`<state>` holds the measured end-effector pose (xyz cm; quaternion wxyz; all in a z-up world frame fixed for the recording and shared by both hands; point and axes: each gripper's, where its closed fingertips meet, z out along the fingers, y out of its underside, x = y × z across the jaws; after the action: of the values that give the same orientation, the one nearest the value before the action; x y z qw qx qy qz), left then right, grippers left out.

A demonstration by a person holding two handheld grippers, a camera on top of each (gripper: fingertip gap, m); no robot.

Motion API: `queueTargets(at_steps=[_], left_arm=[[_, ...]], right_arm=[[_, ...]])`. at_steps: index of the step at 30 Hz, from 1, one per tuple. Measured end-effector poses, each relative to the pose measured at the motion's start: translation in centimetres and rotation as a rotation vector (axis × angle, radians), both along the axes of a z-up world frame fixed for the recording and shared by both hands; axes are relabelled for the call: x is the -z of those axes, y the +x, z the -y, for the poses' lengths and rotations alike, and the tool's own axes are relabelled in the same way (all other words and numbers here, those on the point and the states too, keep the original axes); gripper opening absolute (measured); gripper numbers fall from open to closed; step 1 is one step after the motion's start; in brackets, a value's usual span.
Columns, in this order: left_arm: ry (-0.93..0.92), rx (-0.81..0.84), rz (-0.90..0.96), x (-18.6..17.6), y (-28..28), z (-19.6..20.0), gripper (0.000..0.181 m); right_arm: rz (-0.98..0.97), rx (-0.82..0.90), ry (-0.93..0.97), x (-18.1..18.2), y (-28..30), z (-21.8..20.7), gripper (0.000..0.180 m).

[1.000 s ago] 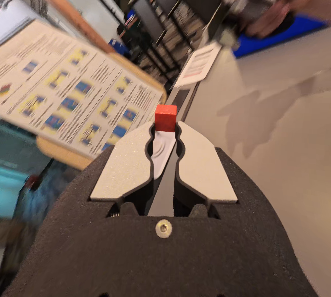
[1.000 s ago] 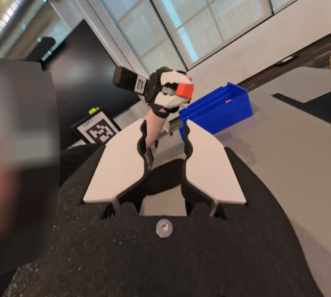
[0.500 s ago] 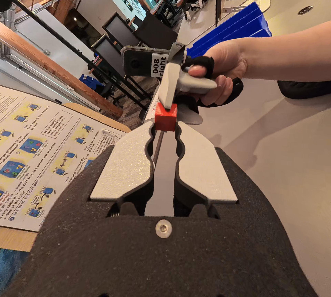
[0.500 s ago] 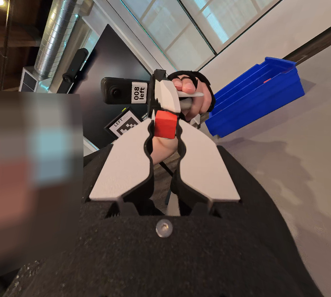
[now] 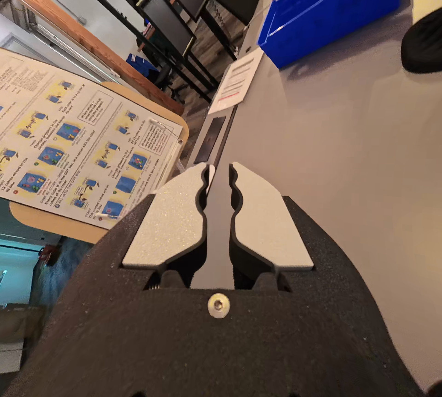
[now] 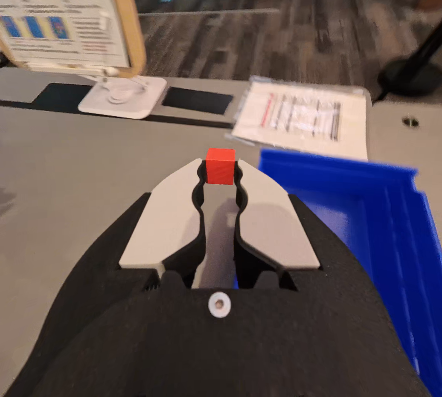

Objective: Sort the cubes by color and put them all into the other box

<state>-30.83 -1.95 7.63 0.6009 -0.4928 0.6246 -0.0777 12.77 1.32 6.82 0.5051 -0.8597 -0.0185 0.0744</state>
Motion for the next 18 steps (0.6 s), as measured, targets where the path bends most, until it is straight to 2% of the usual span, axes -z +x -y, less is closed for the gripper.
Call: queueTargets(at_steps=[4, 9, 13, 18], left_arm=[[-0.005, -0.011, -0.027, 0.6, -0.8, 0.6, 0.015], [-0.013, -0.006, -0.016, 0.4, -1.1, 1.1, 0.014], [-0.018, -0.004, -0.023, 0.8, -1.2, 1.1, 0.014], [-0.033, -0.001, -0.02, 1.2, -1.2, 1.0, 0.014]], right_arm=[[0.014, 0.182, -0.322, 8.2, 7.7, 3.7, 0.022], [-0.155, 0.075, -0.715, 16.6, 7.4, 9.2, 0.022], [-0.215, -0.086, -0.857, 18.3, 4.5, 12.3, 0.022], [-0.192, -0.094, -0.886, 18.6, 4.3, 12.1, 0.022]])
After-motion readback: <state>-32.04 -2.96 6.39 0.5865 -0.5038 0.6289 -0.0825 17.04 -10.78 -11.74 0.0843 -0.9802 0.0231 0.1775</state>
